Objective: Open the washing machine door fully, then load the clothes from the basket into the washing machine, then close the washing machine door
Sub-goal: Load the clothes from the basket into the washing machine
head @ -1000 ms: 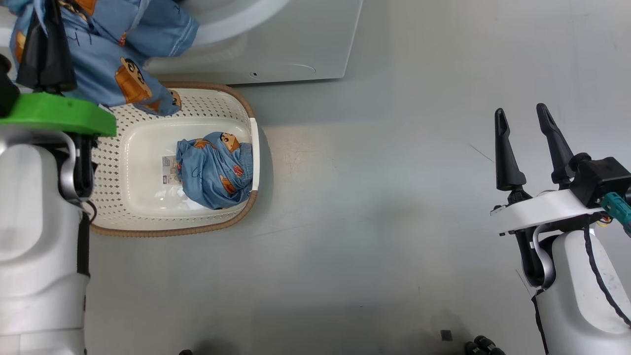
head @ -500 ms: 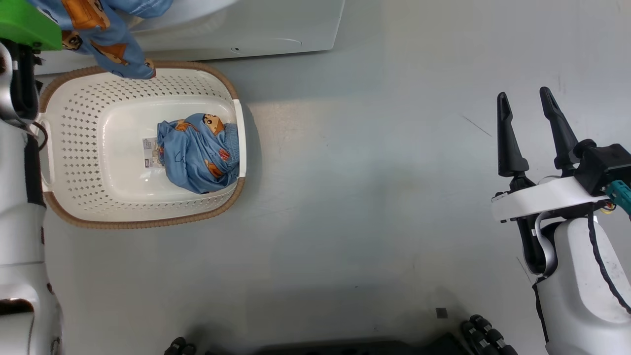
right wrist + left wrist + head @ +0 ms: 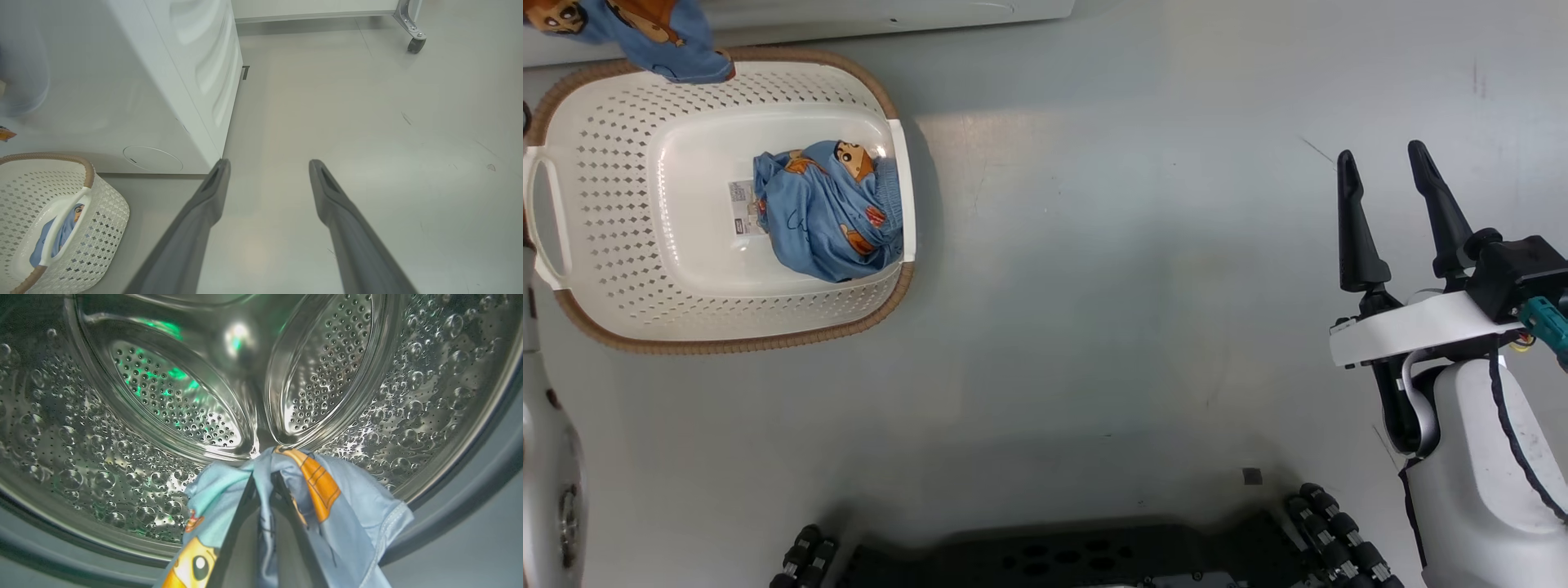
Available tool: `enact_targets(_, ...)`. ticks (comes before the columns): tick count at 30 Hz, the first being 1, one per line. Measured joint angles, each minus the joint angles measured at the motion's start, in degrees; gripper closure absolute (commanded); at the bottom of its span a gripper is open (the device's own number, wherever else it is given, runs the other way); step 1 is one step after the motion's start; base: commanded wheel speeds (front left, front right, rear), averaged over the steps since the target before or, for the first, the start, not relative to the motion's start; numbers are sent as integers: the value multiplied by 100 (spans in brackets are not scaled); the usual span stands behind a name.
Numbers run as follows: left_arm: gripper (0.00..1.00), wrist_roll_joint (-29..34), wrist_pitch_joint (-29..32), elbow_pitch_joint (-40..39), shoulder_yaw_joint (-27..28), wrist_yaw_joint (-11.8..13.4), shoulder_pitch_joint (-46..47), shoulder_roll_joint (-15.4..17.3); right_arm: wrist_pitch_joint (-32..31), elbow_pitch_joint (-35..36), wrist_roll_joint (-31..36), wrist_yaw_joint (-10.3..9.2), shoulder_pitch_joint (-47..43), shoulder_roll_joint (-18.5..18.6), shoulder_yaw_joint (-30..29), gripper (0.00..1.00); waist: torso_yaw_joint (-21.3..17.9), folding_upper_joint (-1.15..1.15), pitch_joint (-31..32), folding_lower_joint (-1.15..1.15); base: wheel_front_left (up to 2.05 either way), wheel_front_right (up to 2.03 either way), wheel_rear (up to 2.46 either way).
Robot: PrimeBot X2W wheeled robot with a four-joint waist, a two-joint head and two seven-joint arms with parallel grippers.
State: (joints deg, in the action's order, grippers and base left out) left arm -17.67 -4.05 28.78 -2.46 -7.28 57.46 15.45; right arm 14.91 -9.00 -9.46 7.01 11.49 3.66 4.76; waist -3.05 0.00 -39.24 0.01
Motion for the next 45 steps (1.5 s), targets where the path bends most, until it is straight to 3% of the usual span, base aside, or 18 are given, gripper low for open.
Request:
enact_targets(10,100,-11,53,207,-515,0,649,18,0,-44,1,0,15,-7,89,0,-18,0,-392,0,0,0,0)
enact_targets(26,100,-312,31,749,-516,0,1372,155,0,-73,-1,0,18,-15,242,0,-88,0,-864,0,0,0,0)
enact_targets(30,100,-310,-287,779,-592,0,1501,176,0,-76,-4,0,58,-29,237,0,-121,0,-943,0,0,0,0)
enact_targets(35,100,38,-1103,581,-633,0,1796,330,0,-77,-8,0,90,-30,232,0,-138,0,-985,0,0,0,0)
enact_targets(45,100,541,-1141,245,-522,137,2066,485,0,-98,-8,0,102,-34,241,0,-142,0,-1019,0,0,0,0)
